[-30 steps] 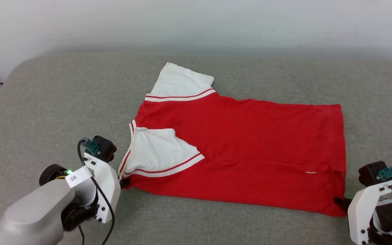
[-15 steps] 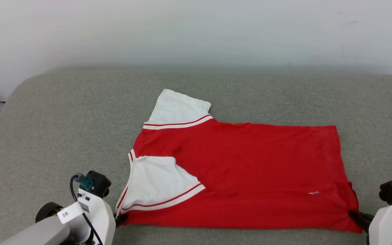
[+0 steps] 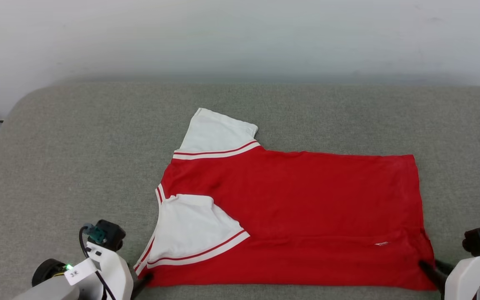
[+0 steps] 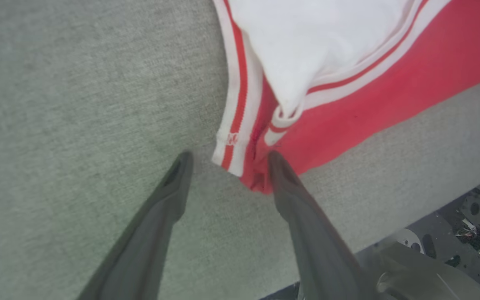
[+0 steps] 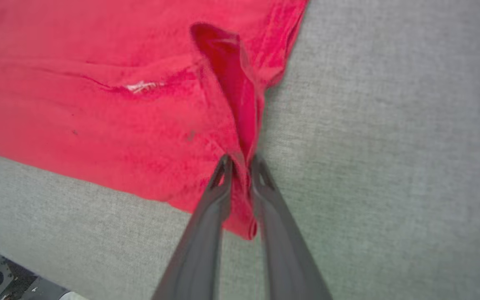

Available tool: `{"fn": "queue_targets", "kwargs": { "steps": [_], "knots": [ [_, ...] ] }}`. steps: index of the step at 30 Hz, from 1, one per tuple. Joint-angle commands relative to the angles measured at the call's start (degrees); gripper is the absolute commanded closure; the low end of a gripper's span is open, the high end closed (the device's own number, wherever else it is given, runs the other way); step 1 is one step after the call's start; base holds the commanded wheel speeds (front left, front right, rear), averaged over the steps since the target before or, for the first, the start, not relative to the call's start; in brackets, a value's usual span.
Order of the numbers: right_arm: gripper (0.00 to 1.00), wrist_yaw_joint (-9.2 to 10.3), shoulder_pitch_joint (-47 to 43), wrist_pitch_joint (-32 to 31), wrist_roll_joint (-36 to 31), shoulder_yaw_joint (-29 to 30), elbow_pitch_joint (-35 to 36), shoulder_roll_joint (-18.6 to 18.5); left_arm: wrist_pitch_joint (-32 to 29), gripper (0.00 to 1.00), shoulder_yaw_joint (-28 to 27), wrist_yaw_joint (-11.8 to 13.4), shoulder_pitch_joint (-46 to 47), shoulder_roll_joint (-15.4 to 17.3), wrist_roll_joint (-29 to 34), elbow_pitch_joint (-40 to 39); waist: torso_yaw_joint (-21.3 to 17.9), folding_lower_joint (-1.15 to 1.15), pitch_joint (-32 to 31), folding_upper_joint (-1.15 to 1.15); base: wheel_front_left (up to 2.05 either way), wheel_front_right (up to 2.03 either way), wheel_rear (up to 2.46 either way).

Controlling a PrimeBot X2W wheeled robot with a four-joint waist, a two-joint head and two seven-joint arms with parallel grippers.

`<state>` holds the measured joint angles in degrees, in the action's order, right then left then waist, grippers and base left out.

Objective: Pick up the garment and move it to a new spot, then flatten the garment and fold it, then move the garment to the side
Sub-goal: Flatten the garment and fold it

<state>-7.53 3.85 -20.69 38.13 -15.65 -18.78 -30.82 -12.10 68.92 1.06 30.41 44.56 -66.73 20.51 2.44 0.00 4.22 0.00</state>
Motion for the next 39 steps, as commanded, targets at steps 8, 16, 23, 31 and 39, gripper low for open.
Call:
{"fn": "queue_targets", "kwargs": {
  "steps": [8, 16, 23, 31, 39],
  "knots": [
    [0.00, 0.07, -3.24, 9.78, -4.72, 7.67, 6.01, 2.57, 6.59, 0.00, -2.54, 4.00, 2.03, 3.77, 3.93, -5.48, -1.02, 0.00, -3.23, 0.00, 0.00, 0.00, 0.00],
    [0.00, 0.06, -4.57, 17.46, -15.32, 16.77, 15.46, 11.73, 8.25, 0.00, -6.50, 5.53, 8.88, 4.49, 5.52, -7.36, -3.35, 0.00, -1.98, 0.00, 0.00, 0.00, 0.00],
    [0.00, 0.06, -4.73, 19.69, -22.83, 17.89, 23.85, 18.62, 6.15, 0.00, -9.34, 2.61, 18.92, 3.54, 6.84, -3.54, -6.10, 0.00, 3.22, 0.00, 0.00, 0.00, 0.00],
    [0.00, 0.06, -2.29, 20.18, -25.52, 15.81, 30.20, 22.11, -2.86, 0.00, -11.36, -1.90, 31.19, 1.83, 5.00, 3.43, -9.46, 0.00, 10.98, 0.00, 0.00, 0.00, 0.00],
    [0.00, 0.07, 0.85, 20.75, -26.52, 13.93, 31.57, 23.11, -18.38, 0.00, -11.06, -4.79, 42.57, 0.01, 2.00, 9.96, -11.78, 0.00, 18.78, 0.00, 0.00, 0.00, 0.00]
  ]
}}
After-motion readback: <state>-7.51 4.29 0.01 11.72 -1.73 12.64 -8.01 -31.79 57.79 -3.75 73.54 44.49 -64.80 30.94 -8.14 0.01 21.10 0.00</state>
